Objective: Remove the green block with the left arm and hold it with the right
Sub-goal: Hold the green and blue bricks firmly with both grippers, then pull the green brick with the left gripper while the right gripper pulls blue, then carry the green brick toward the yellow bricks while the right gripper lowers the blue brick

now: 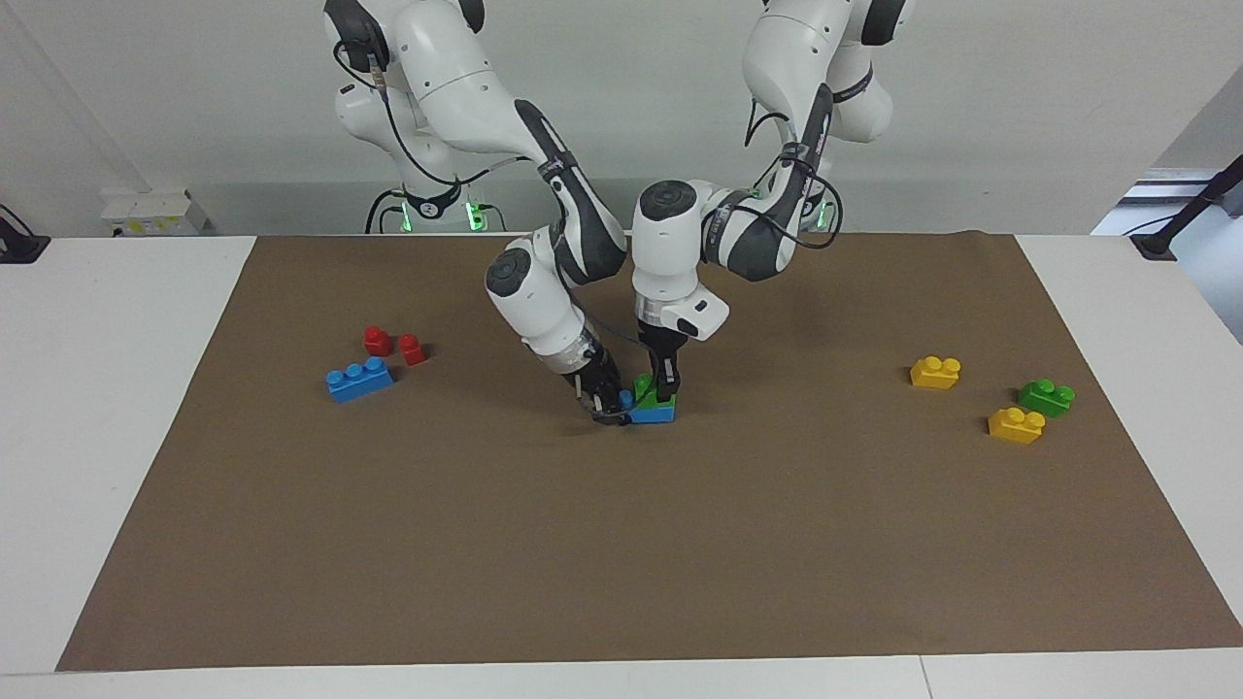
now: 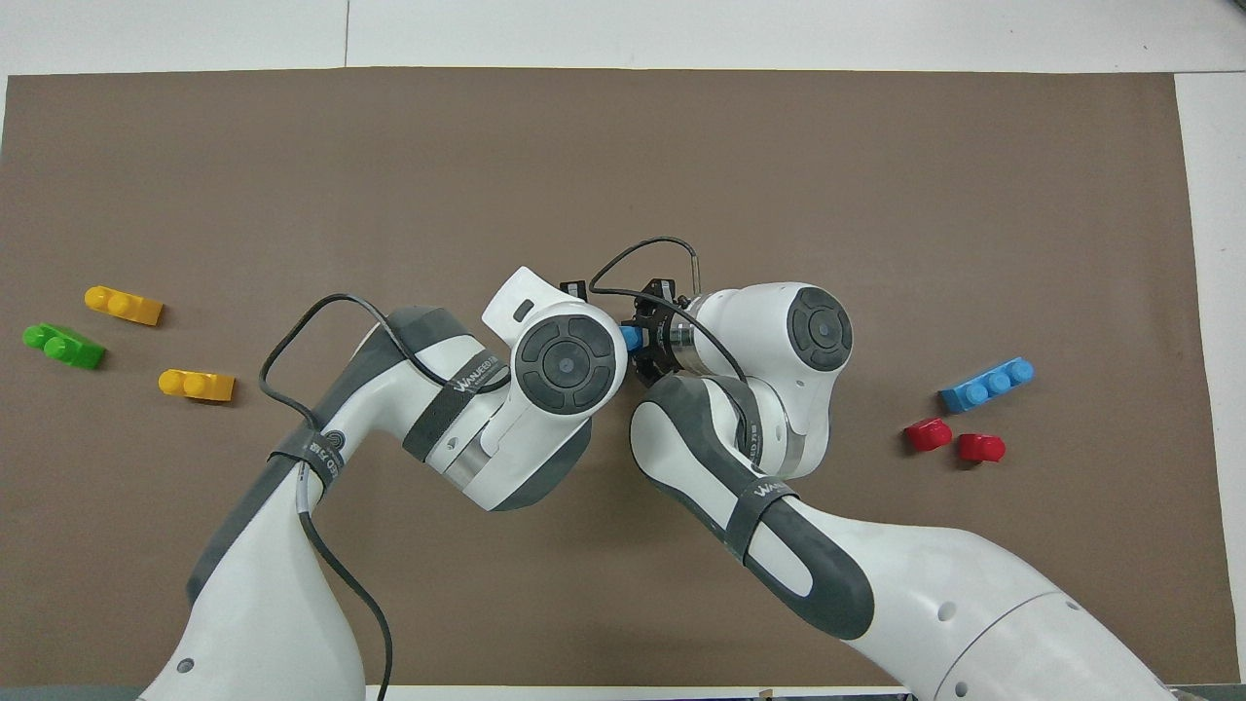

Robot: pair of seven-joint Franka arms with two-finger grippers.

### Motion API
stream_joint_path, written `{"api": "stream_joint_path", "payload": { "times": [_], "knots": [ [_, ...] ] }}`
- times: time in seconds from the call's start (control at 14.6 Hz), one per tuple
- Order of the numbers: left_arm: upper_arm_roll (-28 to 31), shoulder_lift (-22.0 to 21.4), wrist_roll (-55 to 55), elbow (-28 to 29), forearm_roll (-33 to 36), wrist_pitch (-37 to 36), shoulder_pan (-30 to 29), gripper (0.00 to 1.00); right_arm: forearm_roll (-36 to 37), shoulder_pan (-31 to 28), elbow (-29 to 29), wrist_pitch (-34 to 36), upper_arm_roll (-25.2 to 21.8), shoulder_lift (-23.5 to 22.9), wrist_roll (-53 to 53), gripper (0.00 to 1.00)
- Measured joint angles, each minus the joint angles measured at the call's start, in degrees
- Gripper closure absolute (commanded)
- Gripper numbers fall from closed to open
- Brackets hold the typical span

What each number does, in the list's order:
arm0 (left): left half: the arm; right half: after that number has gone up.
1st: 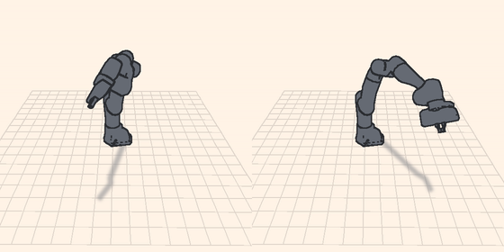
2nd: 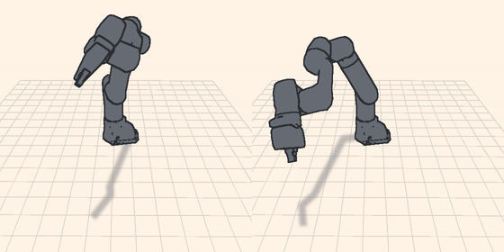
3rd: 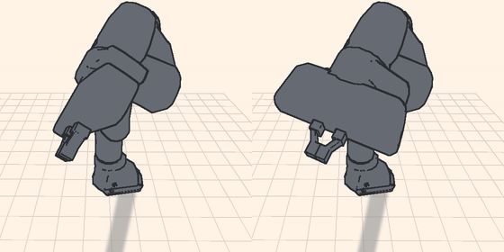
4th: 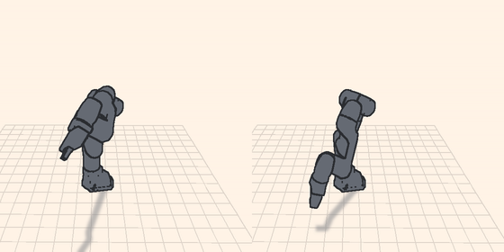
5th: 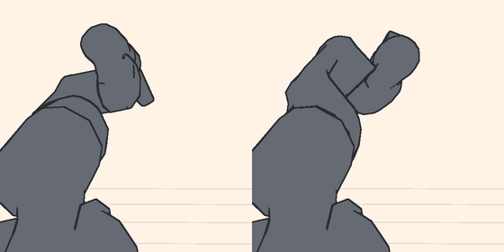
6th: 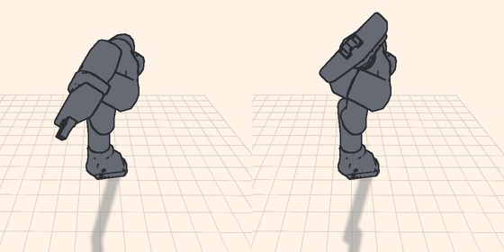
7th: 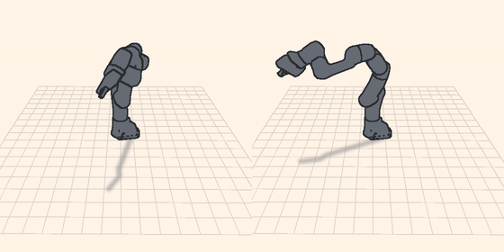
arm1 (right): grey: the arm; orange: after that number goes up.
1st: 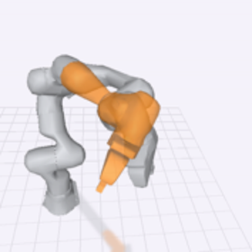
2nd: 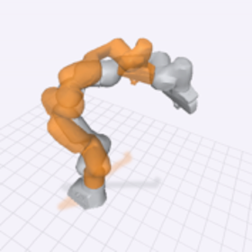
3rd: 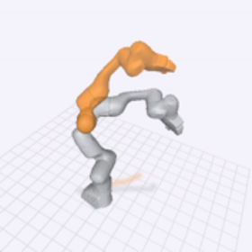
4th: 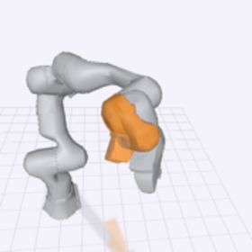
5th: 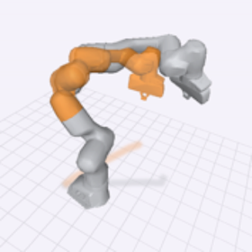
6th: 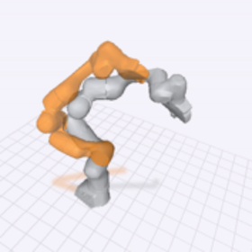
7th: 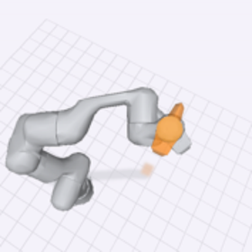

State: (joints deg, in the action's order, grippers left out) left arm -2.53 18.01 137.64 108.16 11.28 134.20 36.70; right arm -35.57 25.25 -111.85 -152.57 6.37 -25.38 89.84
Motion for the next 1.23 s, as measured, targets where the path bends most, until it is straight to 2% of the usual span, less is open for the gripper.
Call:
{"api": "stream_joint_path", "payload": {
  "times": [0.14,0.41,0.55,0.89,1.09,1.23],
  "knots": [
    [0.04,-1.28,0.0,-0.04,0.0,-0.74,-0.07,1.0,0.0,-0.01,0.07,-0.6,-0.01,0.0,0.0,1.0],
    [0.71,-6.82,-1.39,-0.43,0.0,-5.5,-1.78,1.0,0.0,-0.57,0.22,-0.45,-0.17,0.26,0.0,1.0],
    [0.81,-8.95,-3.88,-0.44,0.0,-7.43,-3.17,1.0,0.0,-3.69,0.67,3.49,-0.4,1.69,-0.57,1.0],
    [0.99,-10.59,-21.24,-0.39,-4.35,-11.88,-8.8,1.0,0.0,-23.38,2.59,26.25,-1.06,9.1,-18.19,1.0],
    [1.12,-10.59,-33.75,-0.19,-7.4,-13.1,-14.31,1.0,0.03,-35.32,1.97,31.88,-1.21,9.79,-28.05,1.0],
    [1.14,-10.59,-41.0,-0.04,-8.75,-13.25,-18.01,1.0,0.04,-39.59,0.98,32.69,-1.22,8.93,-32.71,1.0]
  ]
}}
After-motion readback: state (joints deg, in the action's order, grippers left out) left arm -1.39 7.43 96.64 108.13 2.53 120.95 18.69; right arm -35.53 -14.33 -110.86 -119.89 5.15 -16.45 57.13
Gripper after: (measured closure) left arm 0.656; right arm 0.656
